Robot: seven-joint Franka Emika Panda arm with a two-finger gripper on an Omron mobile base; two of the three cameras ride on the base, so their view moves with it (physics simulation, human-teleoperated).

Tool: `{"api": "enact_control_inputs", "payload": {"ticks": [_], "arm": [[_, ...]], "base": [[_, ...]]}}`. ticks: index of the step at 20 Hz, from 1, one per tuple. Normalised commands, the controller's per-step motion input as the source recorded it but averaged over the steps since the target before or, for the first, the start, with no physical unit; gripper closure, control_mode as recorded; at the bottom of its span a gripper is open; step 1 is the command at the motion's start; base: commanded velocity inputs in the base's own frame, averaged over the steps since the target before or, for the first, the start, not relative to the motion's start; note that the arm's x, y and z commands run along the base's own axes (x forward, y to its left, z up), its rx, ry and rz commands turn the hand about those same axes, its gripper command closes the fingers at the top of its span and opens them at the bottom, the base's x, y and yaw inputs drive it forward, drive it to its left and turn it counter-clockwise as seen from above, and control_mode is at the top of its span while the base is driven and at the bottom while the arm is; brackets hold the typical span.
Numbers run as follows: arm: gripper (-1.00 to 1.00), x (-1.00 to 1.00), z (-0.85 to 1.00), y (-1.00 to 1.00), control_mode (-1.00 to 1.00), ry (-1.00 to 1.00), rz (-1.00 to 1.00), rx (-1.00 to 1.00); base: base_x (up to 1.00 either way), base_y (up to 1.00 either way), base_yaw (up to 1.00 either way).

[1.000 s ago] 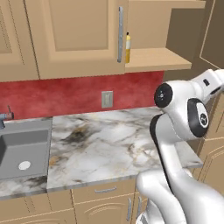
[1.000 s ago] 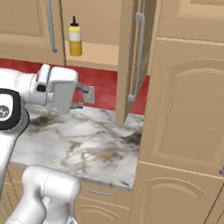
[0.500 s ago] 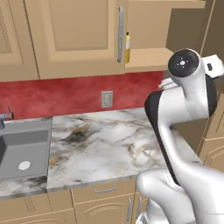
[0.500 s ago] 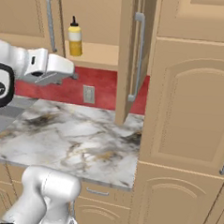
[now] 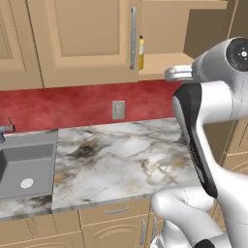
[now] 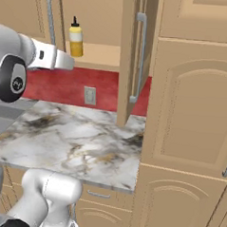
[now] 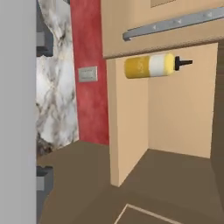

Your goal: Move the mayonnaise and mustard from the cabinet to the dining counter.

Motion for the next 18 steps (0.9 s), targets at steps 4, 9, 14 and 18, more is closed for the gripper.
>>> {"api": "enact_control_inputs", "payload": {"ticks": [4,9,14,18], "arm": [[-1.00,0.42,0.00,0.71,-1.00,-0.22,0.25,0.06],[-1.00,0.41,0.04,0.64,-1.00,-0.10,0.16,0.01],[-1.00,0.27,0.13,0.44,-1.00,0.05,0.04,-0.06],[-1.00,0.23,0.24,0.27,-1.00,0.10,0.01,-0.02]], "base": [[0.00,0.00,0.00],[0.00,0.00,0.00],[0.00,0.00,0.00],[0.00,0.00,0.00]]}}
